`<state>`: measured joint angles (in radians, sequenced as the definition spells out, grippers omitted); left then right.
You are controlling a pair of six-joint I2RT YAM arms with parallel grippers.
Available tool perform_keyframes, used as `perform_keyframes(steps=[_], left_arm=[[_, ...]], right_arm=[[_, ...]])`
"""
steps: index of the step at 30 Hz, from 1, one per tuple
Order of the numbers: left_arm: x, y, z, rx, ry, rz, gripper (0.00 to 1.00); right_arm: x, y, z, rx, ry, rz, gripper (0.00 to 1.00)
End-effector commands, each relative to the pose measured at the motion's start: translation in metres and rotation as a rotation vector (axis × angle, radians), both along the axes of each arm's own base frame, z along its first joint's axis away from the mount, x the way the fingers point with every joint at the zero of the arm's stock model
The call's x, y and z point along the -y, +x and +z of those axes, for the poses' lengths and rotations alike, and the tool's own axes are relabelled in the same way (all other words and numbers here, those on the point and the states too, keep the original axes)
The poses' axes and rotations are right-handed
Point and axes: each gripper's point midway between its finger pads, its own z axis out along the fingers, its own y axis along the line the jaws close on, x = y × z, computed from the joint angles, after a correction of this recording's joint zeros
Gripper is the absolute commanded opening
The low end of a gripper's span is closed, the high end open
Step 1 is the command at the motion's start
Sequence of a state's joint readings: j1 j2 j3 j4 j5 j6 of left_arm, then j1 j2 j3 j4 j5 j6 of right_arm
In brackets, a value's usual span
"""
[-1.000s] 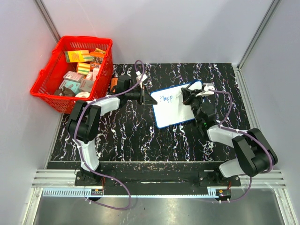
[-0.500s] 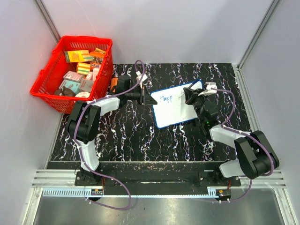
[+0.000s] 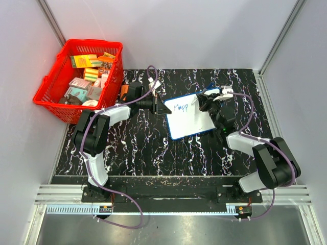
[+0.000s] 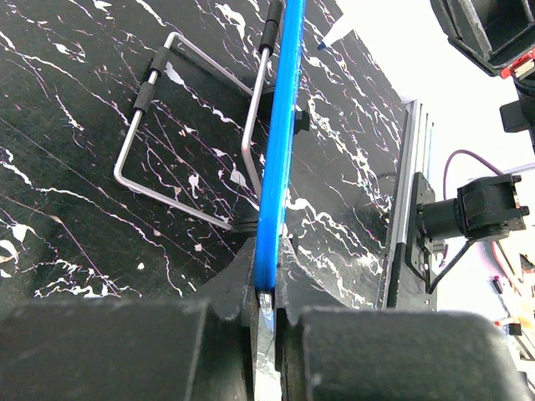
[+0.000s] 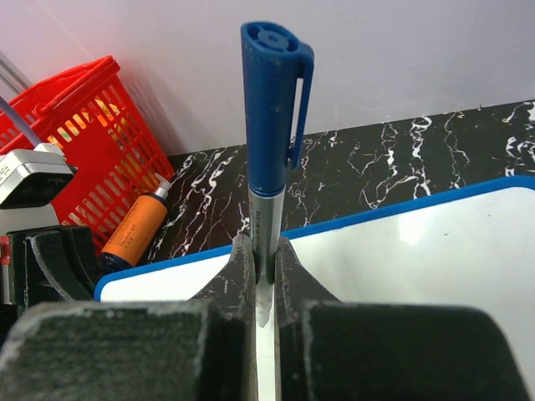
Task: Write a sentence on the whiteboard
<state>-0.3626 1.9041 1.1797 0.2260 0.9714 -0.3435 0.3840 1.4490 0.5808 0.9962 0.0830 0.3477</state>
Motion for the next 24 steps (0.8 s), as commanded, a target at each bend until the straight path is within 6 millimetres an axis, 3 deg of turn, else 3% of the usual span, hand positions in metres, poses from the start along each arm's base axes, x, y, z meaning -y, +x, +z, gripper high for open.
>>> perform_keyframes(steps=[1,15,24], left_arm=[[-0.009,0.005,-0.029,0.039,0.125,0.058,0.0],[-0.008,0.006,-0.027,0.041,0.123,0.055,0.0],[-0.008,0.008,-0.027,0.042,0.123,0.058,0.0]], right_arm=[[-0.011,0.009,0.029,0.063,0.046,0.043,0.0],[-0.017,0.019,0.005,0.005,0.038,0.048,0.0],[-0.012,0.009,-0.006,-0.01,0.029,0.042,0.0]])
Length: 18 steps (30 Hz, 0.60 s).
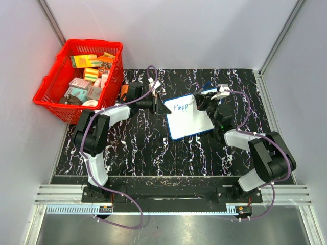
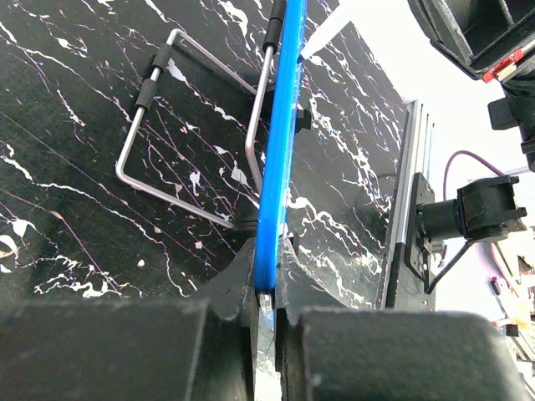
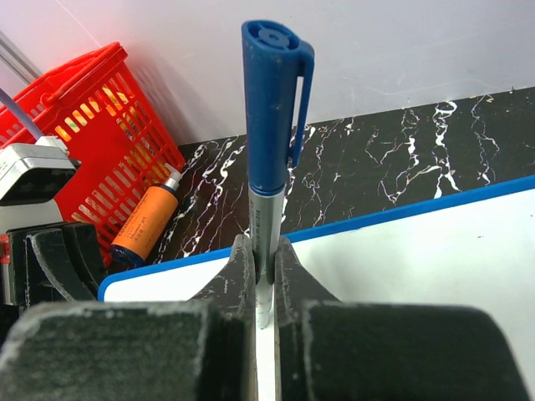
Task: Write a sentence on the whiteboard
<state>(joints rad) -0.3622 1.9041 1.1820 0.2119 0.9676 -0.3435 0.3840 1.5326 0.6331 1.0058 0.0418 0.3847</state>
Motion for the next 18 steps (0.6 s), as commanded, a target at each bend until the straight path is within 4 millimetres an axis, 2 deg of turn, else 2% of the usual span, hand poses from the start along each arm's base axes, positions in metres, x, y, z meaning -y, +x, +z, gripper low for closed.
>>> perform_keyframes(steps=[1,6,10,13,14,18], left_arm=[[-0.007,0.008,-0.025,0.053,0.117,0.052,0.0],[-0.007,0.008,-0.026,0.054,0.118,0.054,0.0],[-0.007,0.008,-0.026,0.052,0.119,0.053,0.0],[-0.007,0.008,-0.027,0.051,0.119,0.053,0.0],[-0.007,0.008,-0.027,0.049,0.12,0.053,0.0],[-0.007,0.007,-0.027,0.052,0.12,0.051,0.0]], right_arm=[[0.003,-0.004,0.003,0.02,0.006,-0.005,0.0],[0.003,-0.008,-0.005,0.003,0.004,0.002,0.0],[0.004,-0.01,-0.002,0.019,0.013,0.0,0.0],[0.004,-0.011,0.013,0.065,0.027,0.005,0.0],[0.004,-0.011,0.024,0.088,0.034,0.006,0.0],[0.002,-0.01,0.042,0.141,0.047,0.017,0.0]])
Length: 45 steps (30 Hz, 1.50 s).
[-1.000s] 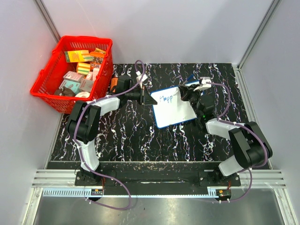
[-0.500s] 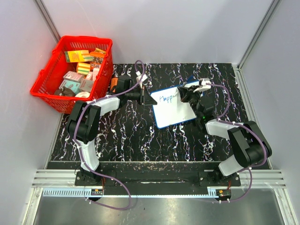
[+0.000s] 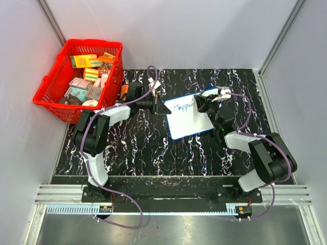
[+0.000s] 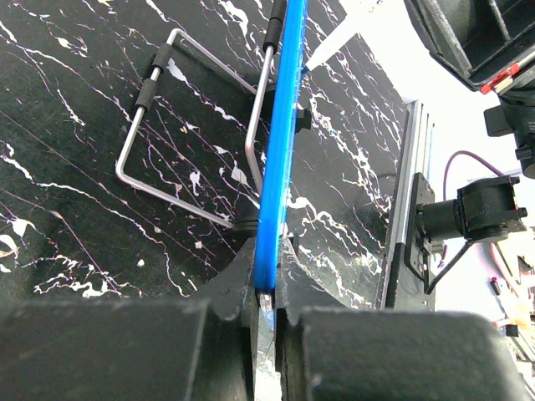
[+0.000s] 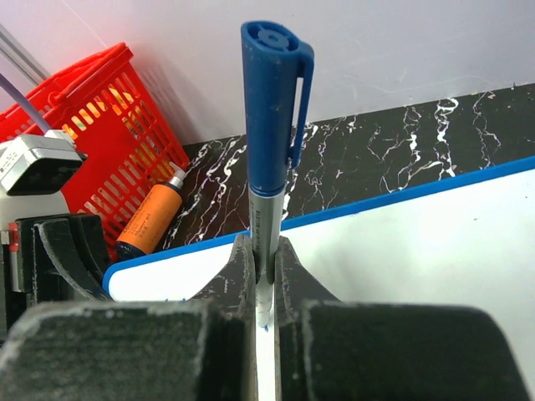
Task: Write a sentence on the whiteboard
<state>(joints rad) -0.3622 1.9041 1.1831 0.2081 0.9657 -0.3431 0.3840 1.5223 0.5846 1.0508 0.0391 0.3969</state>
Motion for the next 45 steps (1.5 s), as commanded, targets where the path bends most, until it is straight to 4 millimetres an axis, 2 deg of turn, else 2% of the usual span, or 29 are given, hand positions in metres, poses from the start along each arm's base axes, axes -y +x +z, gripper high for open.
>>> perform_keyframes(steps=[1,7,13,20,29,33,38,45], left_arm=[[-0.007,0.007,-0.026,0.055,0.117,0.049,0.0],[-0.007,0.007,-0.026,0.053,0.116,0.049,0.0],[-0.007,0.006,-0.028,0.052,0.118,0.046,0.0],[-0.007,0.006,-0.027,0.052,0.117,0.047,0.0],[-0.007,0.006,-0.028,0.051,0.118,0.048,0.0],[-0.008,0.005,-0.029,0.051,0.121,0.05,0.0],[-0.008,0.005,-0.027,0.054,0.121,0.049,0.0],[-0.007,0.006,-0.027,0.052,0.116,0.047,0.0]], right_arm=[[-0.001,-0.001,0.051,0.149,0.032,0.013,0.0],[0.0,0.002,0.061,0.175,0.036,0.003,0.0],[0.001,0.008,0.064,0.174,0.033,-0.018,0.0],[0.003,0.018,0.038,0.103,0.017,-0.05,0.0],[0.003,0.019,0.026,0.067,0.007,-0.052,0.0],[0.006,0.014,0.036,0.101,0.026,-0.052,0.0],[0.009,0.004,0.058,0.15,0.037,-0.049,0.0],[0.01,0.007,0.043,0.121,0.015,-0.061,0.0]])
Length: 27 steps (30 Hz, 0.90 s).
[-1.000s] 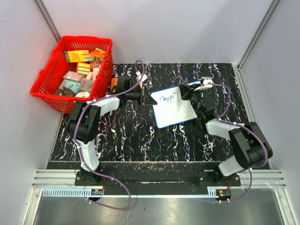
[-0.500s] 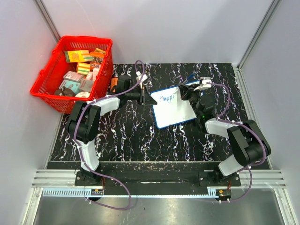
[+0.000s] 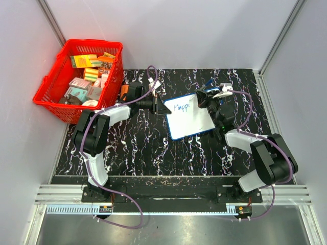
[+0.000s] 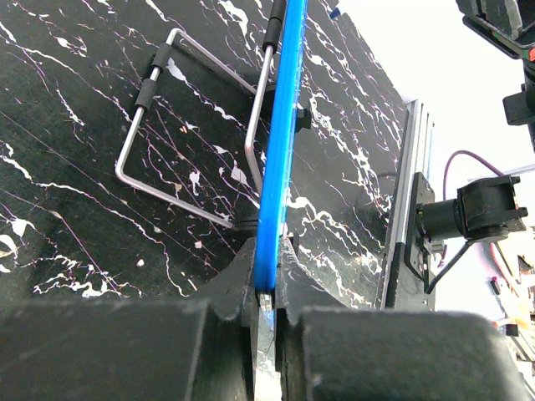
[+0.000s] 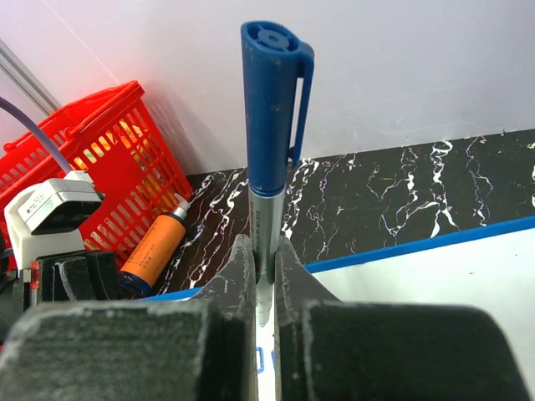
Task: Write a sentence on the whiteboard
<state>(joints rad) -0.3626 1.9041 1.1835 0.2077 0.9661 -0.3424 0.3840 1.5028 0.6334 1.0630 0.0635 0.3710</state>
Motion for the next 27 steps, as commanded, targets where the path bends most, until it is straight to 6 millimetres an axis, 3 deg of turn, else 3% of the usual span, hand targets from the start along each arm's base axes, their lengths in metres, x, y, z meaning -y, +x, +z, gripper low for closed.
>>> perform_keyframes(steps=[1,18,27], left_arm=[[-0.007,0.006,-0.027,0.051,0.117,0.049,0.0],[-0.008,0.005,-0.03,0.049,0.12,0.048,0.0],[-0.008,0.005,-0.029,0.051,0.118,0.047,0.0]], right_arm=[[0.007,0.0,0.006,0.031,0.006,-0.031,0.0],[0.011,0.007,-0.024,-0.033,-0.018,-0.064,0.0],[0.01,-0.001,-0.038,-0.068,-0.025,-0.048,0.0]])
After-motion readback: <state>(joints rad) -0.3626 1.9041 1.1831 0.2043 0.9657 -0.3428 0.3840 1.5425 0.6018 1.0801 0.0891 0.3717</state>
